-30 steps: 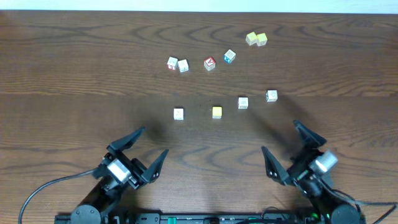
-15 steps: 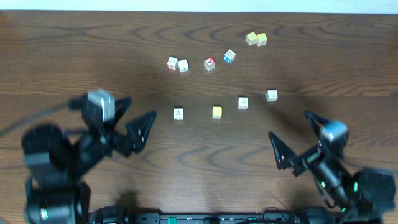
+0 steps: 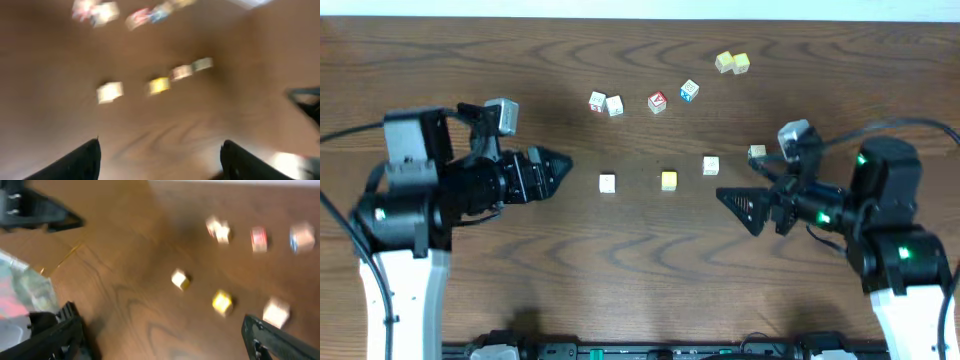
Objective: Lift 4 blocks
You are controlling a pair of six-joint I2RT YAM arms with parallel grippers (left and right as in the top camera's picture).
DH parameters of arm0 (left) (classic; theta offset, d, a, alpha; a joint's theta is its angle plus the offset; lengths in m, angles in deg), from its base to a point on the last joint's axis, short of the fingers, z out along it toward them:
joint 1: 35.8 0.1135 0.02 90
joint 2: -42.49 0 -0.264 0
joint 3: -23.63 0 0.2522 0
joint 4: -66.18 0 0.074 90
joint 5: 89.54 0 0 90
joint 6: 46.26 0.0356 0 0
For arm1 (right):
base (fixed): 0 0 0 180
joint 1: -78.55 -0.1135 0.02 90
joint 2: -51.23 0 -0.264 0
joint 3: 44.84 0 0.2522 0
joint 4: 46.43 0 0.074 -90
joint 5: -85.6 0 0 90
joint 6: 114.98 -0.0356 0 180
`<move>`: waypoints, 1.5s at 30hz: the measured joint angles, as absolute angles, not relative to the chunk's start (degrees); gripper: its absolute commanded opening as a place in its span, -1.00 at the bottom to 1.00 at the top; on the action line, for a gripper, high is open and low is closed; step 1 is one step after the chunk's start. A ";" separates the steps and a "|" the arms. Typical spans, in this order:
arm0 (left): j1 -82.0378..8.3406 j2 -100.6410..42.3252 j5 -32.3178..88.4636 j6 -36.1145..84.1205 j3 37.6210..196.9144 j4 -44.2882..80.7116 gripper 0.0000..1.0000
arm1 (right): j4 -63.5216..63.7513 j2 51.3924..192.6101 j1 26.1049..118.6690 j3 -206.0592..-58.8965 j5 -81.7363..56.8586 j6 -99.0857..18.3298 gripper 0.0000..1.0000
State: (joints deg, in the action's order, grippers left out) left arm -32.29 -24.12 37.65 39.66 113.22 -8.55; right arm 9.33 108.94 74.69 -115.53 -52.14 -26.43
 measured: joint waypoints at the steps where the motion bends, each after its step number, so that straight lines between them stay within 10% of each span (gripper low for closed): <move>1: -33.17 -24.97 33.54 39.66 114.97 -10.24 0.54 | 11.84 110.36 74.69 -116.25 -50.33 -26.96 0.99; 15: -36.49 -26.37 24.73 37.50 116.13 -13.08 0.54 | 17.26 121.88 74.41 -120.07 -41.02 -35.26 0.98; 16: -37.12 -26.50 25.25 37.48 114.97 -13.03 0.99 | 17.26 122.08 74.23 -120.07 -40.71 -35.37 0.98; 45: -49.06 -50.04 27.11 25.52 109.09 -0.22 0.98 | 28.87 122.76 73.16 -120.47 -32.16 -38.39 0.99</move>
